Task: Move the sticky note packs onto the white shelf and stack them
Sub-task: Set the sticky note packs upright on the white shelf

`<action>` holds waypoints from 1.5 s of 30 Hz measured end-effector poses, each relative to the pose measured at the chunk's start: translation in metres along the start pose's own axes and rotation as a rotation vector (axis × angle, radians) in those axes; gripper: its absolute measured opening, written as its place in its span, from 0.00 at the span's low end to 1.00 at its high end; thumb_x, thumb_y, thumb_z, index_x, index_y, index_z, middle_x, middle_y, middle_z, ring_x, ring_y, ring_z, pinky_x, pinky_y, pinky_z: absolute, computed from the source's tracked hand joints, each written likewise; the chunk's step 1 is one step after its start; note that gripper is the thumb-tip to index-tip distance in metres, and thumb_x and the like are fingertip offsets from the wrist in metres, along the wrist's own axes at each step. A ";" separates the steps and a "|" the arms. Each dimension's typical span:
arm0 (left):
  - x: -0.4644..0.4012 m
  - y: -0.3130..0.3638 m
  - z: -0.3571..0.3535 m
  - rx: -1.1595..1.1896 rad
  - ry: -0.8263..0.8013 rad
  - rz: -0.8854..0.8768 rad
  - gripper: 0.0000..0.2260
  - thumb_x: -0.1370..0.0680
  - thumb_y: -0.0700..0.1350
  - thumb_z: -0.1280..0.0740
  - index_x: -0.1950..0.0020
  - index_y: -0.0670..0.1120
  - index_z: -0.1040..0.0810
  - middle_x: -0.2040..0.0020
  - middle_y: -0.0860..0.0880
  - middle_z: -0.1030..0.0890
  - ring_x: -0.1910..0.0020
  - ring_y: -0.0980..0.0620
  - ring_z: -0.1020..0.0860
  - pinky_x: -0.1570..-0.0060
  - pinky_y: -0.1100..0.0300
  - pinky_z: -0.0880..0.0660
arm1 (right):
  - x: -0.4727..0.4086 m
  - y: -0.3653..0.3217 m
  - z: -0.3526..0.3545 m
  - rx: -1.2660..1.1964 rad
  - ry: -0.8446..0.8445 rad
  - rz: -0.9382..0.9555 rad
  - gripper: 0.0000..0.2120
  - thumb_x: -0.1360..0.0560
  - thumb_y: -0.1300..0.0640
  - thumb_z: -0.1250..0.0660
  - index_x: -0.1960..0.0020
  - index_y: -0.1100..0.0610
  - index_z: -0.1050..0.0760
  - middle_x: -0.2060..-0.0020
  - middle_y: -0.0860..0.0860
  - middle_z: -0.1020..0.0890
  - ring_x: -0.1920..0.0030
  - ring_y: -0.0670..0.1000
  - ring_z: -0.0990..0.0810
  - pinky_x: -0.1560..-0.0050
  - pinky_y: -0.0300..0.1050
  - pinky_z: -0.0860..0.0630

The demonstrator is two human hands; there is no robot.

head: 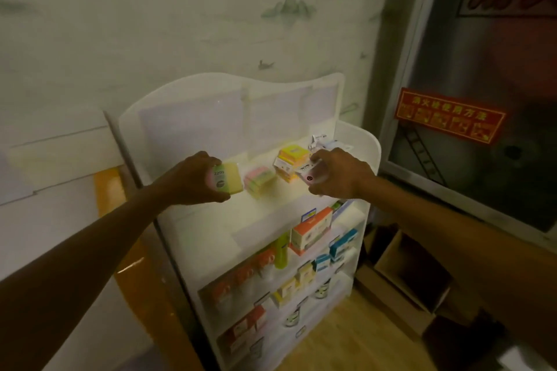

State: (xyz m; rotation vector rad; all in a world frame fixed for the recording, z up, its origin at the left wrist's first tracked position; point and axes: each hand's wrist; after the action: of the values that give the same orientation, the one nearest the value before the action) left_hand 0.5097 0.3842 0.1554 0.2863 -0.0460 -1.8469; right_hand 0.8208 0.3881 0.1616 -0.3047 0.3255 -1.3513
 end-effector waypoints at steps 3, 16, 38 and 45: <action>-0.041 0.010 -0.023 0.025 -0.013 -0.007 0.35 0.36 0.58 0.23 0.35 0.43 0.28 0.46 0.46 0.26 0.54 0.51 0.27 0.56 0.60 0.29 | -0.025 0.032 0.007 0.046 0.025 -0.001 0.34 0.39 0.43 0.25 0.35 0.46 0.29 0.42 0.46 0.24 0.45 0.51 0.23 0.46 0.52 0.23; -0.196 0.001 -0.106 0.066 -0.131 0.128 0.34 0.36 0.61 0.26 0.34 0.51 0.29 0.39 0.49 0.27 0.40 0.48 0.29 0.42 0.53 0.28 | -0.191 0.119 0.018 0.178 -0.045 0.037 0.34 0.36 0.41 0.25 0.33 0.44 0.31 0.38 0.49 0.26 0.41 0.53 0.25 0.41 0.54 0.25; -0.254 0.007 -0.181 -0.235 -0.406 0.339 0.41 0.29 0.46 0.28 0.22 0.50 0.46 0.23 0.50 0.44 0.25 0.50 0.43 0.30 0.57 0.38 | -0.375 0.191 0.015 0.039 -0.184 0.390 0.33 0.33 0.42 0.27 0.31 0.42 0.34 0.36 0.49 0.30 0.37 0.52 0.27 0.40 0.51 0.27; -0.260 0.020 -0.184 -0.458 -0.481 0.058 0.39 0.30 0.37 0.28 0.23 0.44 0.42 0.23 0.45 0.43 0.23 0.46 0.46 0.33 0.57 0.34 | -0.408 0.215 0.011 -0.019 -0.210 0.481 0.32 0.34 0.42 0.26 0.33 0.42 0.34 0.38 0.47 0.30 0.39 0.50 0.28 0.42 0.52 0.26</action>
State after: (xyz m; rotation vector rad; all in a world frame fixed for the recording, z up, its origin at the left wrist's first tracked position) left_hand 0.6371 0.6465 0.0259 -0.4751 0.0372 -1.7748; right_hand 0.9417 0.8300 0.1083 -0.3546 0.2167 -0.8360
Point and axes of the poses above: each hand's wrist, its own x-axis away from the middle knuckle, its own z-axis out of the back of the hand, y = z × x
